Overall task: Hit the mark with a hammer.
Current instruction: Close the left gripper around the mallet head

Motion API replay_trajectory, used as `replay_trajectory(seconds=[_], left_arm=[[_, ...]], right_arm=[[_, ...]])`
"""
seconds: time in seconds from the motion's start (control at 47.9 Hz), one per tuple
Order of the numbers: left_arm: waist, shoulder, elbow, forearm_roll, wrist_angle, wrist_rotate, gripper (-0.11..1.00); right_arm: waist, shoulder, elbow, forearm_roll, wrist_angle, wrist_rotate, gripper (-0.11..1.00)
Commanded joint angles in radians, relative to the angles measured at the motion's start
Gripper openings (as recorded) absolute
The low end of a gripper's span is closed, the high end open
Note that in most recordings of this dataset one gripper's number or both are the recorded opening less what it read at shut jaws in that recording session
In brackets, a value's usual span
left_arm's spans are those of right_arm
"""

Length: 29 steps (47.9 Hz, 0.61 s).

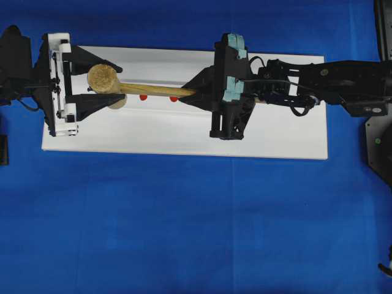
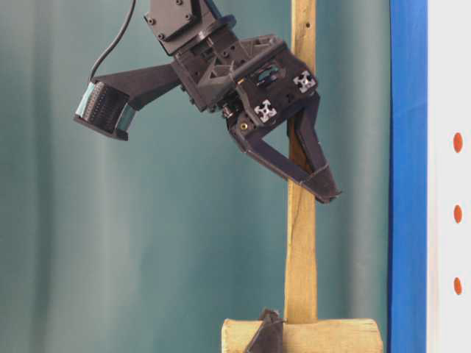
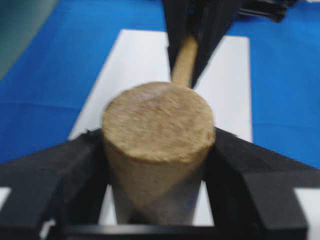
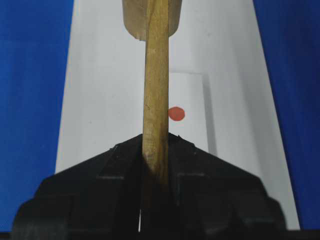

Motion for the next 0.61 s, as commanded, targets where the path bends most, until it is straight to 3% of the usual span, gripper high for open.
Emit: replay_trajectory(seconds=[0.0, 0.104, 0.188, 0.25, 0.397, 0.48, 0.584], left_arm=[[-0.014, -0.011, -0.018, 0.002, -0.005, -0.012, 0.47], [-0.014, -0.011, -0.017, -0.002, 0.003, -0.017, 0.47], [-0.014, -0.011, -0.018, -0.003, 0.014, -0.018, 0.47], [-0.014, -0.011, -0.018, -0.003, 0.02, -0.02, 0.47], [-0.014, -0.012, -0.021, -0.005, 0.035, -0.038, 0.47], [-0.014, -0.014, -0.021, -0.005, 0.043, -0.049, 0.47], [-0.014, -0.018, -0.021, -0.005, 0.063, -0.06, 0.47]], right_arm=[[-0.005, -0.017, -0.028, -0.002, -0.015, 0.0, 0.02], [-0.005, -0.017, -0.028, -0.002, -0.014, 0.002, 0.03], [-0.005, -0.017, -0.028, -0.002, -0.012, 0.011, 0.13], [-0.005, -0.017, -0.028, 0.0, -0.012, 0.014, 0.27], [-0.005, -0.017, -0.025, 0.0, -0.012, 0.014, 0.75], [-0.005, -0.018, -0.023, 0.0, -0.014, 0.011, 0.93], [-0.005, -0.021, -0.018, 0.0, -0.017, 0.011, 0.9]])
